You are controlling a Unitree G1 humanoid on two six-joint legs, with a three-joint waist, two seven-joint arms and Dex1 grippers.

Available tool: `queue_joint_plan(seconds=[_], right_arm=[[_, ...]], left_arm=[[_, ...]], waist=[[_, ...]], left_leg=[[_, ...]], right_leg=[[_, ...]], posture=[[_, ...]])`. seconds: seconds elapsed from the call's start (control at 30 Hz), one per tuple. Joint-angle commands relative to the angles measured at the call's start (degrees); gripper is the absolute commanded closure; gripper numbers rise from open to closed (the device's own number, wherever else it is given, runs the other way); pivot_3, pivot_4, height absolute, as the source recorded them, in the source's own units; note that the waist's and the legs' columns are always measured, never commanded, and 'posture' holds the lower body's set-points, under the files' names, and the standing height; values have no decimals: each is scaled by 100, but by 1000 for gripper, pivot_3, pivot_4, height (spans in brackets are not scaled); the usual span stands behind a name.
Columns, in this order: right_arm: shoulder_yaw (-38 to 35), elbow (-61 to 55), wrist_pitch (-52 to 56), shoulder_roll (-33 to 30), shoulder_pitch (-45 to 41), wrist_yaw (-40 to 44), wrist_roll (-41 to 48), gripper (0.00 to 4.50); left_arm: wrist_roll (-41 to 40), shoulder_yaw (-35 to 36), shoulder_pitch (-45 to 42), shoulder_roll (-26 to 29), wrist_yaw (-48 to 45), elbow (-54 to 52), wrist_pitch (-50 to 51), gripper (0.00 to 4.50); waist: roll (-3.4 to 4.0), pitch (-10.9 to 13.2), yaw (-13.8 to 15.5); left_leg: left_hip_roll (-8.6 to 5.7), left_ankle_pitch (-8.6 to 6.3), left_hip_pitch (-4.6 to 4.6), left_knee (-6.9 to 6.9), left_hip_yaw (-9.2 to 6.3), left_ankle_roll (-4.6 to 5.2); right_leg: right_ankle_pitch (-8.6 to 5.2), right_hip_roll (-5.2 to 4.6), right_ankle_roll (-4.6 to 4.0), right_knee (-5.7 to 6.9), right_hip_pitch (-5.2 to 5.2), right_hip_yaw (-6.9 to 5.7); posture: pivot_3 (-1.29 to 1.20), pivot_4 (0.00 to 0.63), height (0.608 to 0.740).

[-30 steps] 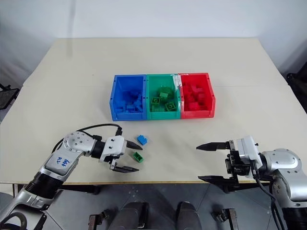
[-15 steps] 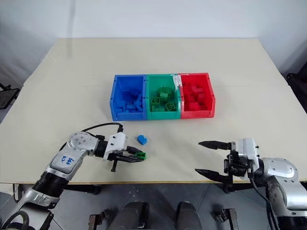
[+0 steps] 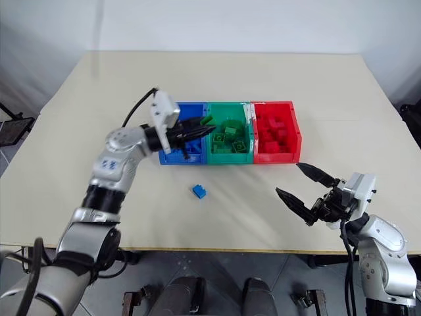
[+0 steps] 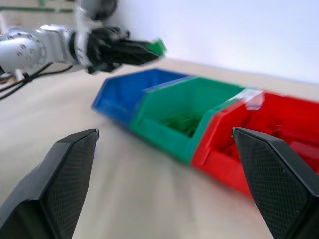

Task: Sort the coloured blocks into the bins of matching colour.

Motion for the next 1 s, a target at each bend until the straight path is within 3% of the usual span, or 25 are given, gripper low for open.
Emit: queue_joint_plan(seconds=[0.03,0.3,0.47,0.63,0.73,0.9,1.0], right_arm=[[-17,-343,-108,61,13,-187,7,0],[141,-473,-175,150,-8,-244,12,0],[344,-133,-194,-32,-330,191,3,0],[687,487,-233,-335,-874,1006,-143,0],[844,858,-181,-467,-1149,1427,-162,0],[1281,1342,-117,-781,-1510,2412,-257,0],[1440,1629,-208,-882,-1677,2792,-388,0]], left_arm=[[445,-89,-423,-125,352,992,-689,4003],[256,45,-295,-141,-345,964,-1046,1496],[-226,287,795,564,-1138,-732,-698,30],[-1137,847,2623,1650,-1905,-2681,27,30],[-1479,1345,3619,2072,-1908,-3418,279,30],[-1501,2389,5625,2586,-1843,-3902,151,30],[-1336,2730,6242,2668,-1879,-3677,-469,30]], waist=[[0,0,-24],[-1,1,-120],[0,0,-223],[0,0,-290],[0,0,-255],[0,0,-262],[0,0,-235]], left_leg=[[-1,0,-2,-4,4,0],[1,0,-15,-16,9,0],[8,0,-7,-17,16,0],[46,0,-1,-21,17,0],[48,0,-2,-15,12,0],[44,-4,3,-14,2,3],[48,-7,2,-17,3,1]], right_leg=[[1,-1,1,-2,-4,2],[1,-1,1,-2,-25,1],[1,1,1,0,-25,10],[0,2,0,2,-24,13],[1,0,-1,-1,-19,13],[2,-9,-3,-9,-7,12],[1,-9,-7,-23,-9,10]], posture=[[0,150,740],[0,150,740],[0,150,740],[0,150,740],[0,150,740],[0,150,740],[0,150,740]])
